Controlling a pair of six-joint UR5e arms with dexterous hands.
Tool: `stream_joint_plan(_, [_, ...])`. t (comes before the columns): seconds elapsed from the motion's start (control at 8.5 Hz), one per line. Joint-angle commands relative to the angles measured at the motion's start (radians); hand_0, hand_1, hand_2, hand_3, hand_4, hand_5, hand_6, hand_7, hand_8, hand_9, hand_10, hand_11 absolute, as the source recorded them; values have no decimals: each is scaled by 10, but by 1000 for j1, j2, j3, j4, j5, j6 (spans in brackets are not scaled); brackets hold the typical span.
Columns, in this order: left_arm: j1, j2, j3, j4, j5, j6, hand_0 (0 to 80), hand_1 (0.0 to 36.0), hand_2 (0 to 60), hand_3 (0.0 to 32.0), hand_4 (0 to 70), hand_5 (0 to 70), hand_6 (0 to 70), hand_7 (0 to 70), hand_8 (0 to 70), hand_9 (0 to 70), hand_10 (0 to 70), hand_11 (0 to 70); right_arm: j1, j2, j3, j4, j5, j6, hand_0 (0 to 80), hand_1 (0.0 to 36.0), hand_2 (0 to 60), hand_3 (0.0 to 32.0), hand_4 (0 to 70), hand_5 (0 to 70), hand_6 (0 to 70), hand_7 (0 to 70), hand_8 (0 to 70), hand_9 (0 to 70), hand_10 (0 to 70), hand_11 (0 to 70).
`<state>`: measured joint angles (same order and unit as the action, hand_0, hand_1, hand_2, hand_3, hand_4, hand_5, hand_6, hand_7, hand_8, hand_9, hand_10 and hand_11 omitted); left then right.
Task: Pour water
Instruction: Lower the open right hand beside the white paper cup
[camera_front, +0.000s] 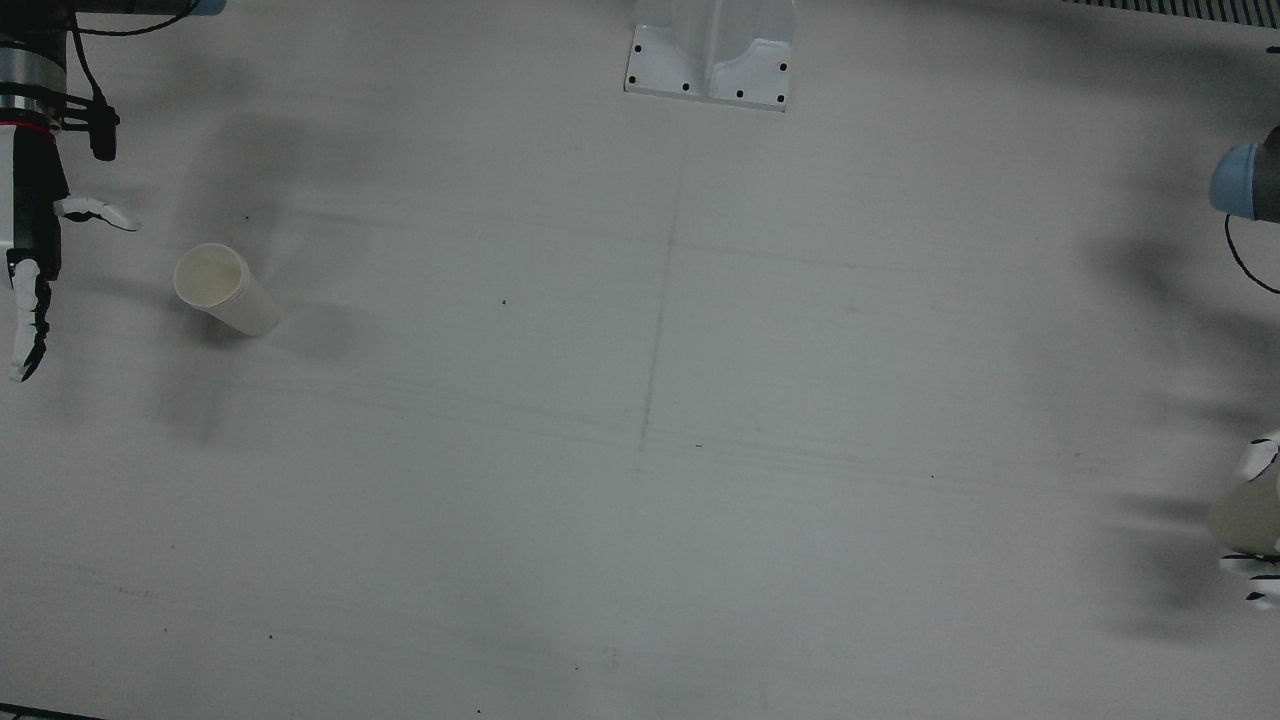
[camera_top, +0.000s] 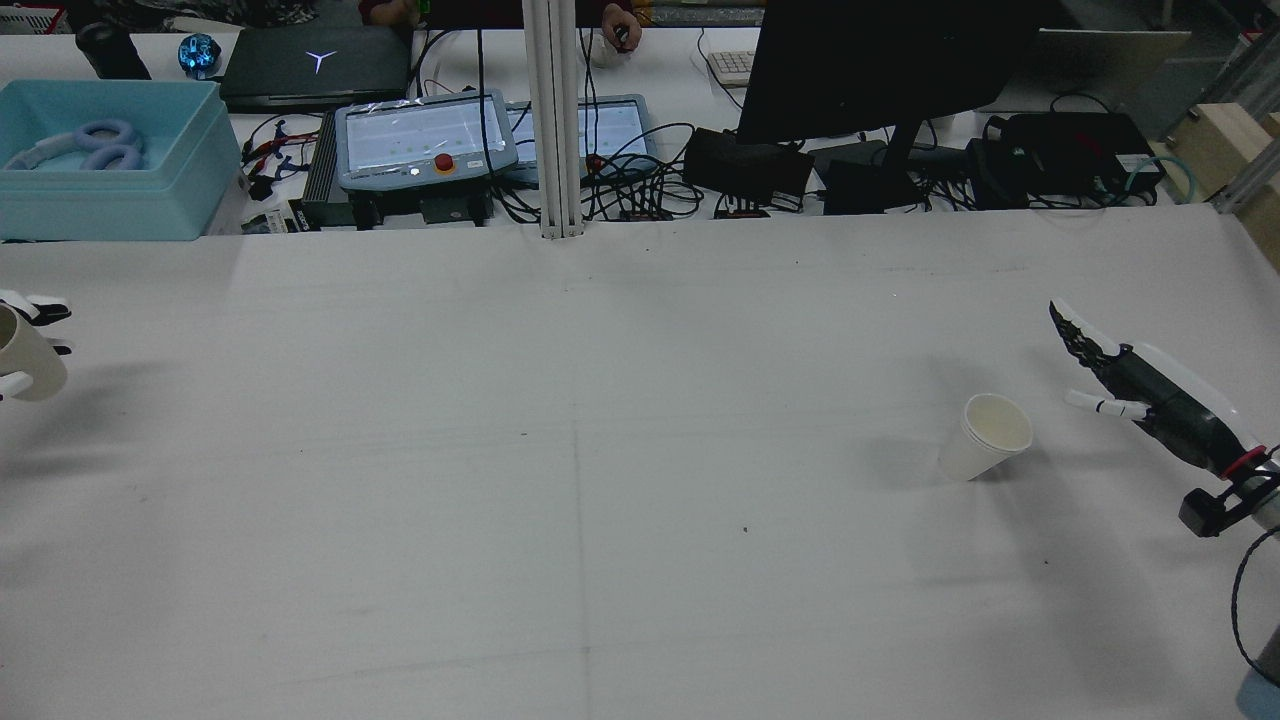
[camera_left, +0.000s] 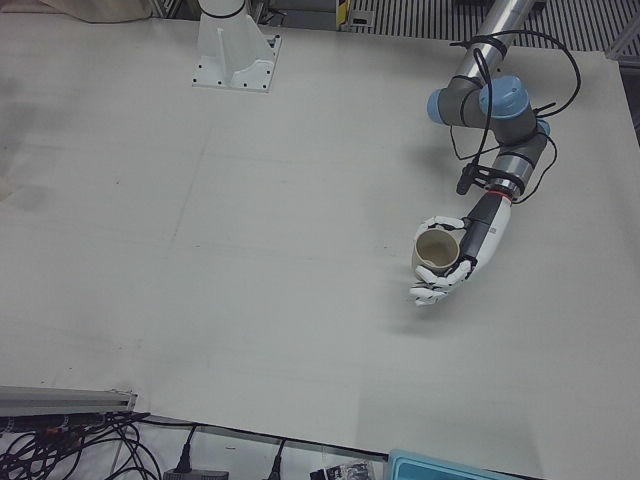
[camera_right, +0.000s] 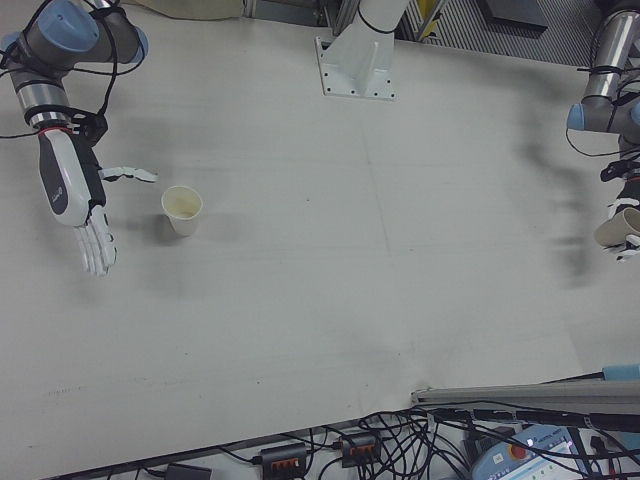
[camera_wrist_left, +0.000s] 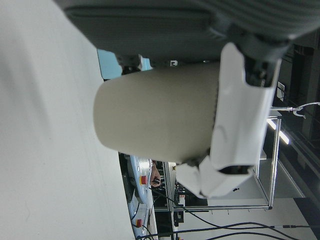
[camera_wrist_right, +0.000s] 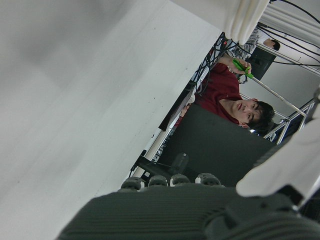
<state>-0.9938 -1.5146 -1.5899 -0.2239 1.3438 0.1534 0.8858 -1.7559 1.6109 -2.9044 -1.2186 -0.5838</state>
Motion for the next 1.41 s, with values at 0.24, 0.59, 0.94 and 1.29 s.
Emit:
stream_joint_plan(0.24, [-3,27,-7,-12,0,0,696,360,600,0,255,700,211,274,152,200,184,301,-33,-29,74,-9,-15,125,287,83,174,0,0,0,0,0,0,0,17,34])
stream_joint_plan(0.59, [0,34,-13,-12,2,0,700,360,600,0,257,700,213,276,152,200,182,299,-39,-91,167,-13,-59,12,327,94,175,0,0,0,0,0,0,0,16,33])
stream_joint_plan(0.94, [-2,36,-16,-12,6,0,702,360,600,0,257,700,213,277,154,202,182,298,-44,-18,63,2,-44,10,255,78,179,0,0,0,0,0,0,0,25,44])
stream_joint_plan(1.29, [-5,36,-22,-12,6,0,700,360,600,0,255,700,212,275,152,200,181,298,-108,10,23,14,66,211,221,71,180,0,0,0,0,0,0,0,38,61])
